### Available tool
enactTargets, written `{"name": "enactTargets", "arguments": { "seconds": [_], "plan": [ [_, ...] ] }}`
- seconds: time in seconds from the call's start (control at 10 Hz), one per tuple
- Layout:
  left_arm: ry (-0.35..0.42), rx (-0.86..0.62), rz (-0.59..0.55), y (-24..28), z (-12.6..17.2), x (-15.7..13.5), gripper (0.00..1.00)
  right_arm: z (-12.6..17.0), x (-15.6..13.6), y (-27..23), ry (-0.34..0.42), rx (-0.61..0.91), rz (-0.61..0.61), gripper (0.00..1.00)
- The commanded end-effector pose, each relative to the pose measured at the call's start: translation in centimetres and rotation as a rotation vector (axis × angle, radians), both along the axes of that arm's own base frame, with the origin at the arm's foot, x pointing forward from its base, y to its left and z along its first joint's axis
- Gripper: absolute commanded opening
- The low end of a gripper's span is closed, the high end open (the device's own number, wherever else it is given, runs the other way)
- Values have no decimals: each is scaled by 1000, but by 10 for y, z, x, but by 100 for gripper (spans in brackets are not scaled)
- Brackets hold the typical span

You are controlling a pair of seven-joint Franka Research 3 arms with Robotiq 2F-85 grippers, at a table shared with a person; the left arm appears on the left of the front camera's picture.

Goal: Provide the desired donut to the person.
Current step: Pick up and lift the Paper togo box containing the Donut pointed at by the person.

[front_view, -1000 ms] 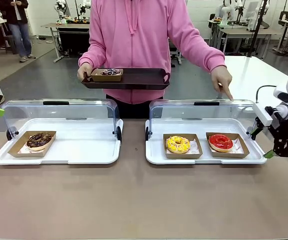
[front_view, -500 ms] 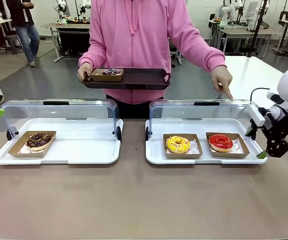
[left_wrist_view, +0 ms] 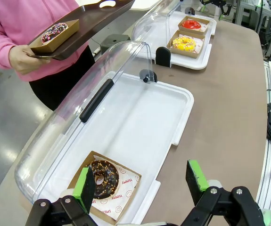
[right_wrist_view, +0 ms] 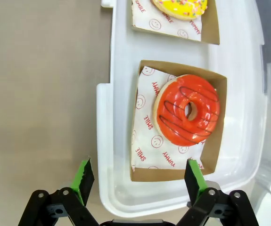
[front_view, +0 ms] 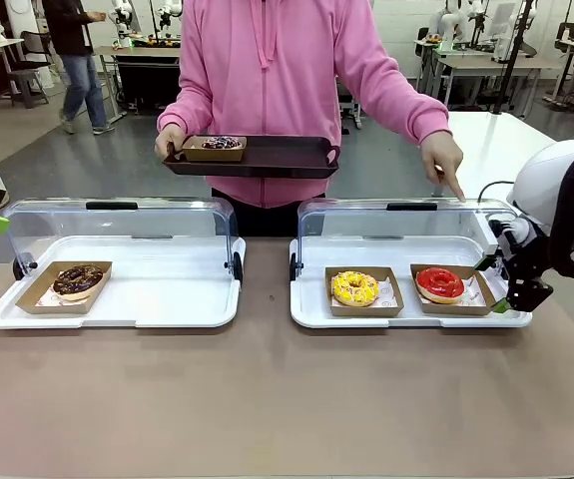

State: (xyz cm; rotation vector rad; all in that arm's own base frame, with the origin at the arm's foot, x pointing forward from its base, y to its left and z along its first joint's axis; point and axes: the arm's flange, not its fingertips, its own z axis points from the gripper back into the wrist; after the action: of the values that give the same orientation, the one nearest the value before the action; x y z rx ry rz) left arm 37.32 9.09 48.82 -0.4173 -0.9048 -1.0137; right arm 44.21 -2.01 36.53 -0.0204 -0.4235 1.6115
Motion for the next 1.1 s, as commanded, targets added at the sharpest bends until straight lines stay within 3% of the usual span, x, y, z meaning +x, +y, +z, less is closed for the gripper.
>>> {"name": "enactTargets", "arguments": {
  "seconds": [0.0,1.0],
  "plan": [
    [0,-6,6,0,0,0,100,-15,11,0,-8,3,-4,100],
    [0,-6,6,0,0,0,100,-33,37,-2,11,-33,-34,100]
  ]
}}
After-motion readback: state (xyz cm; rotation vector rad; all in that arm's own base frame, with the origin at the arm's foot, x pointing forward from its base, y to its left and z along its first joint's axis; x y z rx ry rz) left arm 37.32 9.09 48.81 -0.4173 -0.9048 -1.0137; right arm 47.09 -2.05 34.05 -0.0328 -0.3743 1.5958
